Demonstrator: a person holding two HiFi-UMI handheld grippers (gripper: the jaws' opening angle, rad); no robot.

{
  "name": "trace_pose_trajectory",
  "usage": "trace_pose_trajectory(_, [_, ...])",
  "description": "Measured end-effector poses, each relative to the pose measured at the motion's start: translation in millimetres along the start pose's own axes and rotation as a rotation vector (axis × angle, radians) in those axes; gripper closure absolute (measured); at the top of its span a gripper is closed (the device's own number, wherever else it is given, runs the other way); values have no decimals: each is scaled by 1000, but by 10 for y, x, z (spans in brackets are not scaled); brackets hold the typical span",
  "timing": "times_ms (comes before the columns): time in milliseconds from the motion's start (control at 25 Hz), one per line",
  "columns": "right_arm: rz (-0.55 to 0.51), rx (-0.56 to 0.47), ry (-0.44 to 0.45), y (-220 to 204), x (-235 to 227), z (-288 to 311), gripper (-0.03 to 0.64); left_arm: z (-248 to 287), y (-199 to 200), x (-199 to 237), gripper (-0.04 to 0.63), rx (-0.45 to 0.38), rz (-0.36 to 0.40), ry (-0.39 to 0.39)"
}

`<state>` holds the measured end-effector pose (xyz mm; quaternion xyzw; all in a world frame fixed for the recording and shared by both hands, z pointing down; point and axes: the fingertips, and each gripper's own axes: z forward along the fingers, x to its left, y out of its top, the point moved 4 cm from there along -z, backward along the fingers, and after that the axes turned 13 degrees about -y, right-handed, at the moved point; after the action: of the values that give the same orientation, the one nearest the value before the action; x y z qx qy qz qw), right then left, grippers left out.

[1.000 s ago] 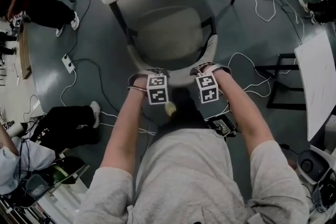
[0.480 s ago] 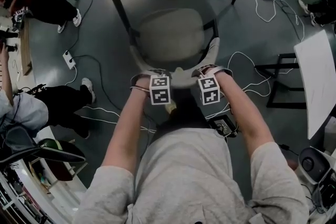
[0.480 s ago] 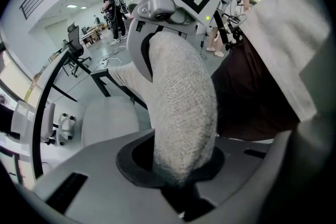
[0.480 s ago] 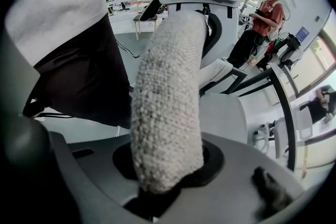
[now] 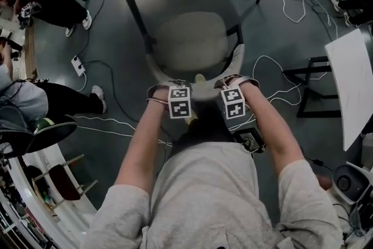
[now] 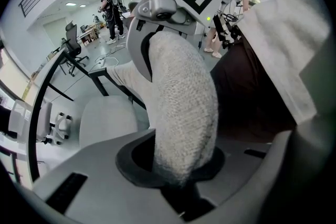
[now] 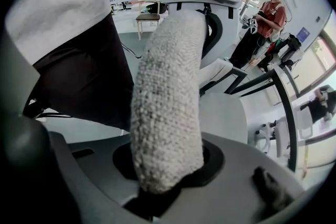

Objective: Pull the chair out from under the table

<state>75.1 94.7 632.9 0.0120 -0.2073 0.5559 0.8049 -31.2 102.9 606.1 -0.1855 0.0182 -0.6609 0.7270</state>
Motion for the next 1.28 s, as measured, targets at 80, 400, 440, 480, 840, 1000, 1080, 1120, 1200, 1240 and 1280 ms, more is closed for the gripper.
trace_pose_trajectory(80, [0, -1, 1, 1, 49, -15, 509, 19, 18, -45, 506, 0, -1, 1])
trace_pose_trajectory(400, [-1, -1, 6, -37, 185, -79, 508, 73, 120, -154, 506, -1, -8, -4])
trace_pose_trajectory(440, [-2, -2, 7, -43, 219, -93, 508, 86, 140, -182, 506, -1, -10, -4])
trace_pose_trajectory(480, [-3, -3, 8, -46, 256, -105, 508, 102, 158, -214, 506, 0, -12, -5])
trace_pose_trajectory(840, [-11, -7, 15, -45, 576, -199, 492, 240, 278, -494, 500, 0, -27, 18])
trace_pose_trajectory(1000, [-13, 0, 8, -19, 706, -254, 494, 278, 324, -620, 499, 14, -36, 16])
trace_pose_trajectory(1080, [-19, -2, 9, -30, 798, -284, 494, 323, 372, -701, 499, 13, -43, 15])
trace_pose_trajectory(1120, [-21, -3, 8, -43, 838, -300, 494, 341, 399, -733, 499, 14, -44, 16])
trace_pose_trajectory(1200, [-23, -3, 4, -52, 916, -333, 494, 369, 443, -801, 499, 14, -45, 16])
trace_pose_trajectory(1240, [-22, -2, 2, -49, 948, -344, 494, 378, 455, -834, 497, 13, -46, 18])
trace_pose_trajectory(1280, [-23, 0, 2, -40, 972, -352, 494, 383, 458, -863, 497, 12, -47, 21])
